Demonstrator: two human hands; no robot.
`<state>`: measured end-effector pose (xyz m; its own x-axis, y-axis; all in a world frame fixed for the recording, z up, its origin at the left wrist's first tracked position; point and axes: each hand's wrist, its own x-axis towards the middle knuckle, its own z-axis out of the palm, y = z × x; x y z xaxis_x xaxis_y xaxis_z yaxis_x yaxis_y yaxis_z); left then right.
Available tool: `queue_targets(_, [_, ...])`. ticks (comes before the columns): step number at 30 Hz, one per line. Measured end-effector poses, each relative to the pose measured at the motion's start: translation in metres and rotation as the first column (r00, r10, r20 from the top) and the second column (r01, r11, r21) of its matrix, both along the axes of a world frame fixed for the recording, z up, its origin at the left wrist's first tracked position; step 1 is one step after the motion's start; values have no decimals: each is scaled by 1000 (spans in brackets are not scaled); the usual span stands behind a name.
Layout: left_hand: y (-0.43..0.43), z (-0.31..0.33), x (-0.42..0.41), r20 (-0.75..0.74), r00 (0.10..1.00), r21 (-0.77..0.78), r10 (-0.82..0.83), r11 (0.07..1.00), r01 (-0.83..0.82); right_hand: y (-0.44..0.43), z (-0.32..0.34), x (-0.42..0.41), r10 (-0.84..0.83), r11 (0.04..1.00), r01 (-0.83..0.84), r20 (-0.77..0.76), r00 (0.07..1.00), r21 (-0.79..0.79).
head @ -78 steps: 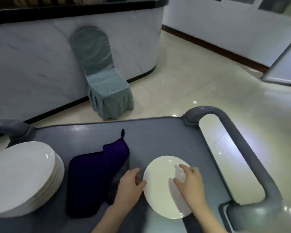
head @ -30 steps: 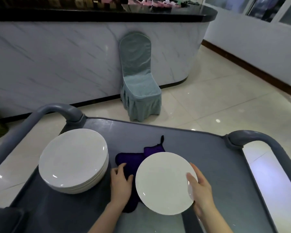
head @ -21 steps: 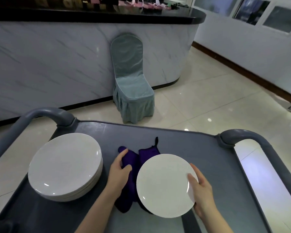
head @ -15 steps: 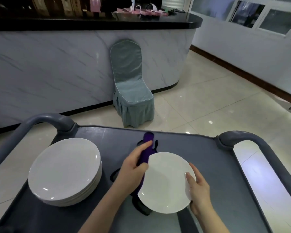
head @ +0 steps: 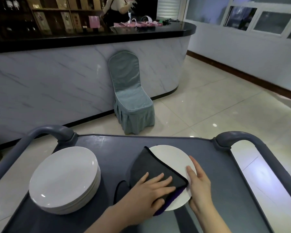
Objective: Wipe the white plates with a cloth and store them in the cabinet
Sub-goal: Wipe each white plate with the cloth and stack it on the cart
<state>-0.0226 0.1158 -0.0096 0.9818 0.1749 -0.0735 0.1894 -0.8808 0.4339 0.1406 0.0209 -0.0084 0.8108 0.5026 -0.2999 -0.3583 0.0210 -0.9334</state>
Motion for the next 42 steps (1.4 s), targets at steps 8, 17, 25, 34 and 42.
queue_targets(8, [13,-10,34,83,927,104,365,922,-373,0,9,-17,-20,1000,18,80,997,22])
queue_targets(17, [-32,-7,24,41,984,46,171,984,-173,-6,18,1,-196,980,192,86,977,53])
queue_targets(25, [13,3,39,34,910,88,413,906,-415,-5,22,-11,-116,993,114,65,991,30])
queue_targets(34, [-30,-5,9,23,974,126,225,966,-226,-10,29,-12,-186,982,185,35,982,37])
queue_targets(42, [22,4,32,94,917,111,388,911,-397,0,30,-30,-74,996,72,54,996,51])
